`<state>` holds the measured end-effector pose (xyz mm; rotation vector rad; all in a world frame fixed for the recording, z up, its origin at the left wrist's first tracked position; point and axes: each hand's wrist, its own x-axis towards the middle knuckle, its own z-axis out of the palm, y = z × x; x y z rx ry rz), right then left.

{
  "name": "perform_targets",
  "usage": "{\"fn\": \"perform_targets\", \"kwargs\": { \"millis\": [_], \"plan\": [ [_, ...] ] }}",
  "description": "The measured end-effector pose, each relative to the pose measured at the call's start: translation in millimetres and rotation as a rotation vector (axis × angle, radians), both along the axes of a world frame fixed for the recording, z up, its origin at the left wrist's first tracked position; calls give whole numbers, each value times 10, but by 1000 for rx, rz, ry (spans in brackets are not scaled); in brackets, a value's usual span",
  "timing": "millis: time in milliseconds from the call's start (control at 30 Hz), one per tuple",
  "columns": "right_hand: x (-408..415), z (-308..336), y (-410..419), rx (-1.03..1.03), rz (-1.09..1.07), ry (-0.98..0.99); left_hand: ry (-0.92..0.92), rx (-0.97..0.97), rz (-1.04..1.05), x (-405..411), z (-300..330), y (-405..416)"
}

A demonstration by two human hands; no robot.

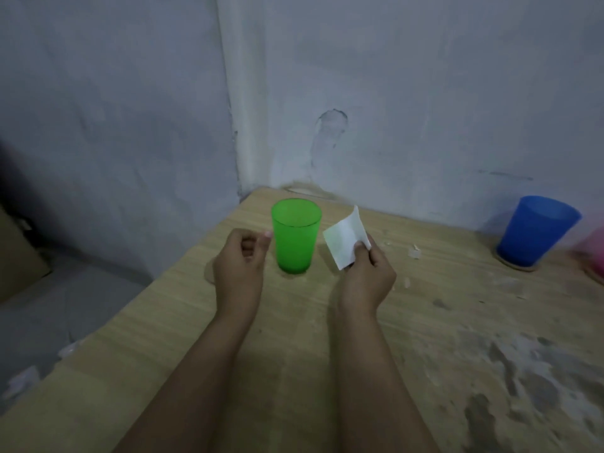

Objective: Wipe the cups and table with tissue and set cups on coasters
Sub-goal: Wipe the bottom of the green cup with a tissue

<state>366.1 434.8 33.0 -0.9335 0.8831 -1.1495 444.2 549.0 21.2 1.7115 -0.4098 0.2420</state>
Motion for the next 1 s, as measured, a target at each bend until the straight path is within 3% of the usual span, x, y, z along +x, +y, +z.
{"fn": "perform_targets", "kwargs": {
  "millis": [300,433,600,767,900,1000],
  "plan": [
    [209,-47,-26,-163,83,150,8,107,-375,402,-166,-243],
    [231,-49,-59,-126,91,164,9,151,-405,420,-169,-310],
    [246,-98,-78,-123,106,151,18,32,-337,410,-113,-304],
    [316,-147,-62,-53,244,69,17,-160,-328,407,-8,-307],
    [351,-167,-45,145,456,-179,36,-221,-337,375,7,-320],
    [351,-174,-32,209,545,-258,36,-241,-359,351,-2,-340]
  ]
}}
